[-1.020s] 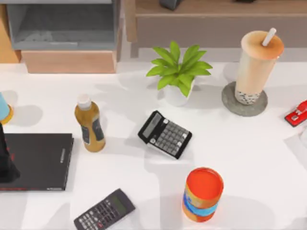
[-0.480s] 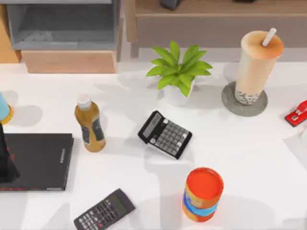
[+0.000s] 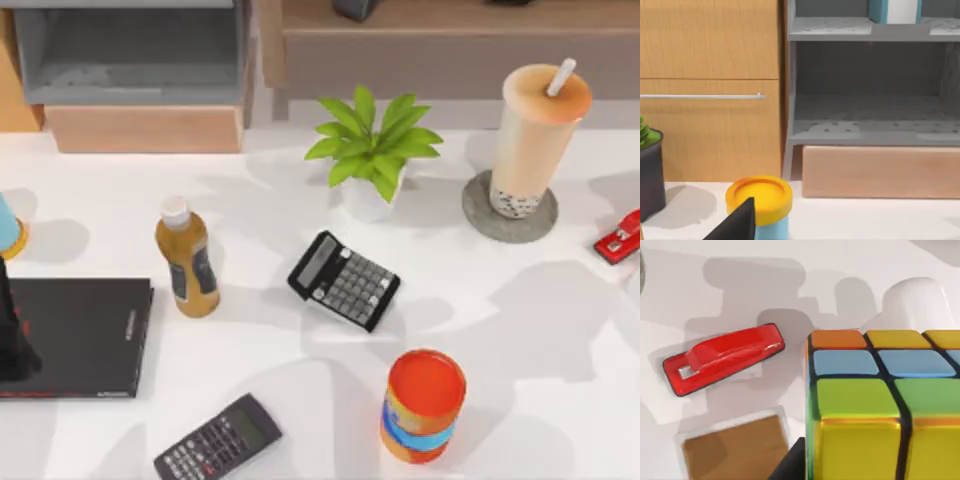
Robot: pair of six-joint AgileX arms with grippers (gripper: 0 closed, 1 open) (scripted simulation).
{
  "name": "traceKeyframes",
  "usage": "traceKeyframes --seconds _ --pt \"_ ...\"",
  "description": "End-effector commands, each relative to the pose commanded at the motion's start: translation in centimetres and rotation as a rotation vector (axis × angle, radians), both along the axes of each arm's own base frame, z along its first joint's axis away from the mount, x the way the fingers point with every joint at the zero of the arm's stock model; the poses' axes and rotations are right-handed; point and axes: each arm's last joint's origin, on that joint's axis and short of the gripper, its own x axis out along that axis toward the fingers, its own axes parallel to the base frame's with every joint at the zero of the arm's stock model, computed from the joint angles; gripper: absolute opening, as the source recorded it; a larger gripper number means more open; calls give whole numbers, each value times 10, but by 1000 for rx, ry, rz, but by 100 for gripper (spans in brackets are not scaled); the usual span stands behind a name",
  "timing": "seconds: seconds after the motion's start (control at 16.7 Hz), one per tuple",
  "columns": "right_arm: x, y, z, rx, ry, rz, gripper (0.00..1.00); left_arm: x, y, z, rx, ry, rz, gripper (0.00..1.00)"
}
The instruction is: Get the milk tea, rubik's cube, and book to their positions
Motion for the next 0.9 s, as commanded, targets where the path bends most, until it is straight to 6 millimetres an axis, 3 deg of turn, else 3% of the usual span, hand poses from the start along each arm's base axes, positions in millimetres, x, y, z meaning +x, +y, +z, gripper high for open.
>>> traceKeyframes --seconds 0.18,0.36,0.6,0.9 --pt "50 44 45 20 -348 46 0 0 0 0 0 0 0 100" --pt "78 87 83 115 -614 54 0 0 0 0 0 0 0 100" --pt "89 127 122 265 -849 39 0 0 0 0 0 0 0 100" --pt "92 135 130 313 -905 26 0 0 0 0 0 0 0 100"
